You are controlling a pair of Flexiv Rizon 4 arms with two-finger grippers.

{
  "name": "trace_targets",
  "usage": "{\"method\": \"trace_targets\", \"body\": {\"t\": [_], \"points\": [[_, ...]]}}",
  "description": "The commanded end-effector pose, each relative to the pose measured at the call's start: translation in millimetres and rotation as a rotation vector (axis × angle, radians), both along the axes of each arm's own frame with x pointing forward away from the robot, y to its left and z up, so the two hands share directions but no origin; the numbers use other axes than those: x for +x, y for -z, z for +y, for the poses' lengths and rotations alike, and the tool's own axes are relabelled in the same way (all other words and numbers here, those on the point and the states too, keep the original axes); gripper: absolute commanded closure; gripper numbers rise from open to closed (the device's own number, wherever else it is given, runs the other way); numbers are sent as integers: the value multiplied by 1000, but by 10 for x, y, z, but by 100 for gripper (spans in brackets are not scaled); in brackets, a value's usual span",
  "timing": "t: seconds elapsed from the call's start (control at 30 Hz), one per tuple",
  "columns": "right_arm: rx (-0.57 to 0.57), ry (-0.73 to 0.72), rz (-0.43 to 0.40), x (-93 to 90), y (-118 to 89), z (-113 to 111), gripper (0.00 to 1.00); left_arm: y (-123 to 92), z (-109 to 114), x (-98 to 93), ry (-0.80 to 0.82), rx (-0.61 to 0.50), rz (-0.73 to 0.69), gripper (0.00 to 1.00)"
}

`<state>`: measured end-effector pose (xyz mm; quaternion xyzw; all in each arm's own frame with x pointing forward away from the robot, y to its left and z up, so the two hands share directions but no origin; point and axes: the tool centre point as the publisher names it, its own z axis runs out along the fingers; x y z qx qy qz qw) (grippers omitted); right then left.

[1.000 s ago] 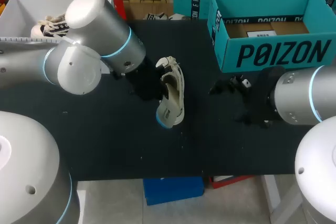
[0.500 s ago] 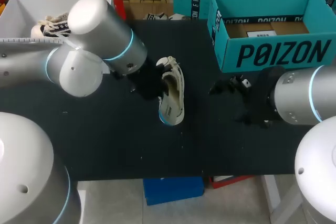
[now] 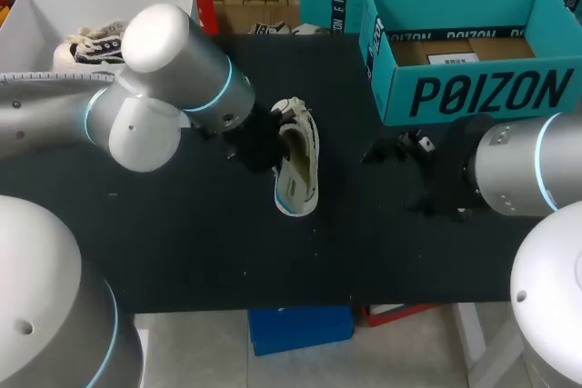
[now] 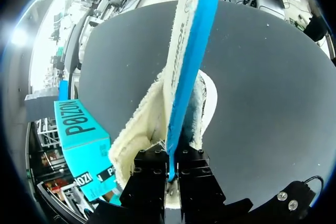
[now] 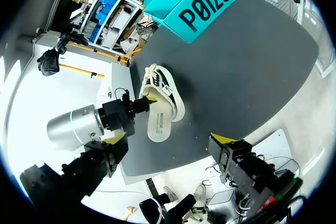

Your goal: Take the shoe out of the shoebox, open the shoe tongue, remove and reinsert the insole, then place the shoe into the shoebox

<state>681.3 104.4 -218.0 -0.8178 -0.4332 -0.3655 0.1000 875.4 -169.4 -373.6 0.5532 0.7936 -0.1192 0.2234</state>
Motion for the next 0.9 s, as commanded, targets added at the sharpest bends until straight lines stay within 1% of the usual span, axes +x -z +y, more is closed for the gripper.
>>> {"method": "trace_targets", "body": {"t": [0.03,0.3,0.63,0.9], "points": [[-8,24,-18,-15,30,50,0,28,-42,36,-16,-1,-16,100],[-8,24,-18,-15,30,50,0,26,-64,108,-27,12,-31,100],[-8,24,-18,-15,30,50,0,25,-12,284,-54,15,-44,100],[-8,24,-18,-15,30,50,0,59,-7,379,-58,15,-49,100]]}}
